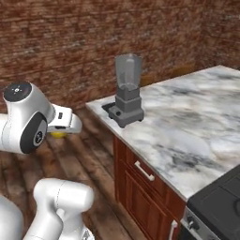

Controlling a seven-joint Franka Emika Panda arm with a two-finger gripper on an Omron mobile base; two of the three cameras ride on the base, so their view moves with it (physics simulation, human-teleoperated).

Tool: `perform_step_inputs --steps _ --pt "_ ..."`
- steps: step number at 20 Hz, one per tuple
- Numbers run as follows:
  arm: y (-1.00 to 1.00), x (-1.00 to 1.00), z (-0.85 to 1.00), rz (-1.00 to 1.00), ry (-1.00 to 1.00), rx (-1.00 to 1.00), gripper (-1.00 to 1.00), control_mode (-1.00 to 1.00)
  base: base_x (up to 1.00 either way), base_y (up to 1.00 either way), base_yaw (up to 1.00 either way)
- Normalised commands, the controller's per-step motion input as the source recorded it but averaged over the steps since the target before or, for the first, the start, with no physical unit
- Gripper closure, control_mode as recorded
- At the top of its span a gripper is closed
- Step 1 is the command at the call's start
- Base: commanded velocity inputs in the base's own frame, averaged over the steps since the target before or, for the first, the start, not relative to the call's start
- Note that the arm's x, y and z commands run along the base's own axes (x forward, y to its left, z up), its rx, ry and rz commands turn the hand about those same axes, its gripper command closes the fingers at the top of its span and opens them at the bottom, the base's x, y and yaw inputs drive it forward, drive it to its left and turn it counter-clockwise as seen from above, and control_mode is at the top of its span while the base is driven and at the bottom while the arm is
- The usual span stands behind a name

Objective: Grab the lemon and onion from the fridge, place them in the blender, close the lid, and turn on the blender to create a marinade.

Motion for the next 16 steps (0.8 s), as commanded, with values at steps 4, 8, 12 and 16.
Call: perform_step_inputs --steps 4,8,12,16 --pt "0.00 0.00 0.00 0.00 0.00 0.00 1.00 1.00 0.87 0.03 -0.18" --pt "0.00 0.00 0.00 0.00 0.00 0.00 1.00 1.00 0.80 0.10 -0.19" --pt "0.00 0.00 0.00 0.00 0.00 0.00 1.00 1.00 0.70 0.14 -0.20" --pt "0.00 0.00 0.00 0.00 0.00 0.00 1.00 1.00 0.54 0.27 -0.21"
